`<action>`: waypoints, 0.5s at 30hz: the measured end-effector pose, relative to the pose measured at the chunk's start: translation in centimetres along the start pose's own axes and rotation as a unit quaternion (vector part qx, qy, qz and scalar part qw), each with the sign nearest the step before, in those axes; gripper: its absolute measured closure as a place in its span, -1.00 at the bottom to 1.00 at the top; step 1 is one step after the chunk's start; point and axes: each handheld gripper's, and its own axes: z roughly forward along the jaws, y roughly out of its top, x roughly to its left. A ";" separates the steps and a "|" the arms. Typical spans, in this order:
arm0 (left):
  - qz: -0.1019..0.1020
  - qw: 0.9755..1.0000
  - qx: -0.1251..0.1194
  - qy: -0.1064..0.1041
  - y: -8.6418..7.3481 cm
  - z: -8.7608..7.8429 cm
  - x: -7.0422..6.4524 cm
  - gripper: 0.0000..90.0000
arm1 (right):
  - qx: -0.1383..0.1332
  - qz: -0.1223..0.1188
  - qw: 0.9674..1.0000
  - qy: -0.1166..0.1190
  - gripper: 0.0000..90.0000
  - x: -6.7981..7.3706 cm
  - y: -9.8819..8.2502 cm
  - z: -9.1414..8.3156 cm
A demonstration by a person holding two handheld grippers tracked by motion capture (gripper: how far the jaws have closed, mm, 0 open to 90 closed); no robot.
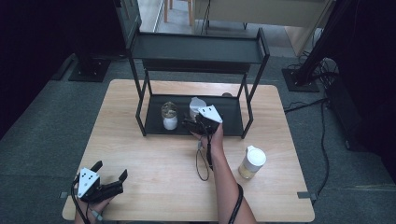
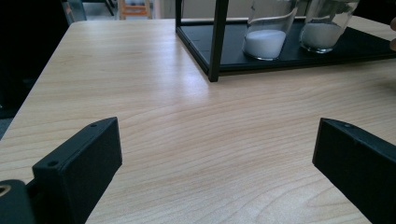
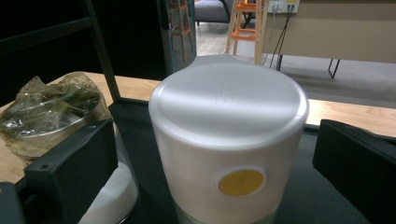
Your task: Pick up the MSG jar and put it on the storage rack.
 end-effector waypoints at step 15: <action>0.002 1.000 0.001 0.001 0.0 0.0 -0.1 -0.97 | 0.001 -0.006 1.000 0.004 -1.00 0.0 0.2 -2.4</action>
